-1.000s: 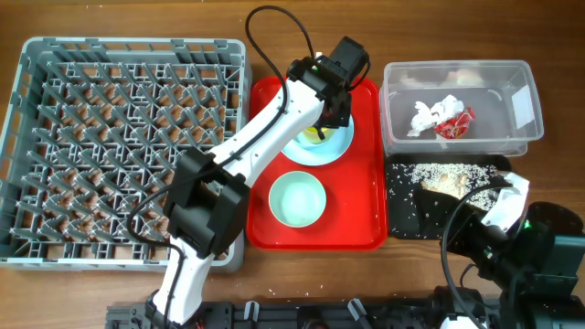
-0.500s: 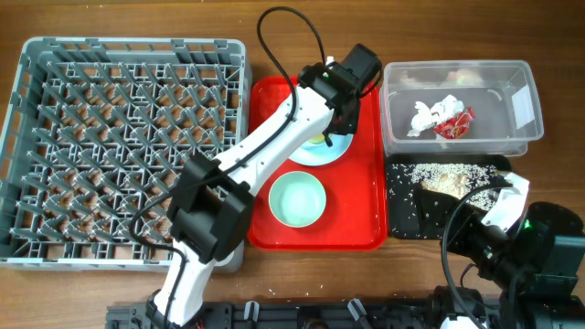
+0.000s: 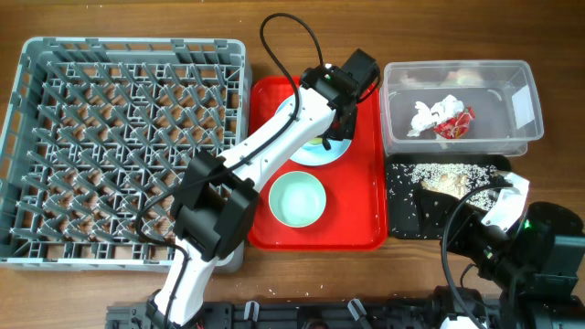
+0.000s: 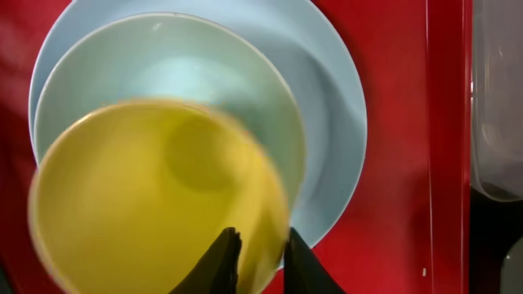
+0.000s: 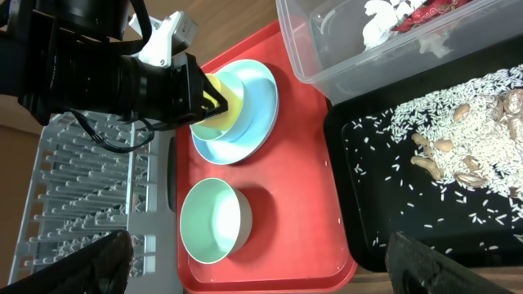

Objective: Sort waste into correct bins and load items into the dishwasher rack
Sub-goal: 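Grasp the yellow cup on the blue plate with the left gripper, then carry the yellow cup left and set it upside down in the rack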

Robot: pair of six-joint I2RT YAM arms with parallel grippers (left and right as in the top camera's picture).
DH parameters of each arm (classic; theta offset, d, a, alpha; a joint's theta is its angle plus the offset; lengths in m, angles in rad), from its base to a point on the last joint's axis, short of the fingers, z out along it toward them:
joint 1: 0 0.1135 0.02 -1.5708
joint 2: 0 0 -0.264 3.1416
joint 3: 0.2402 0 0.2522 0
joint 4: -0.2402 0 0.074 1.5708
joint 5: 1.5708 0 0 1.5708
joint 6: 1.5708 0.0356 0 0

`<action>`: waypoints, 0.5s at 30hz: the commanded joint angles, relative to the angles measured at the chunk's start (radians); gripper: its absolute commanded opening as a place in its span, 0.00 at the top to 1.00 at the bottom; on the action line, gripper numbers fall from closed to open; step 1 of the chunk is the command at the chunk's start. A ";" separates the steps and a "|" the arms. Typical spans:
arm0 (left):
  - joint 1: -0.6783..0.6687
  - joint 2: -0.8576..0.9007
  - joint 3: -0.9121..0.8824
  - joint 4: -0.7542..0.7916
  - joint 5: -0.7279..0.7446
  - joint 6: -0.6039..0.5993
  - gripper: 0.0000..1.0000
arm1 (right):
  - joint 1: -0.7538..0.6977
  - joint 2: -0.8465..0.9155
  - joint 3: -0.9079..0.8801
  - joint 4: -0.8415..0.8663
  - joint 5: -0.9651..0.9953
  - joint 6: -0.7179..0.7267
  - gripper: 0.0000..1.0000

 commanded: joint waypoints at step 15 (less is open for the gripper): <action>0.135 -0.315 0.038 -0.032 0.133 0.006 0.96 | 0.002 -0.005 0.003 0.003 0.010 0.007 0.00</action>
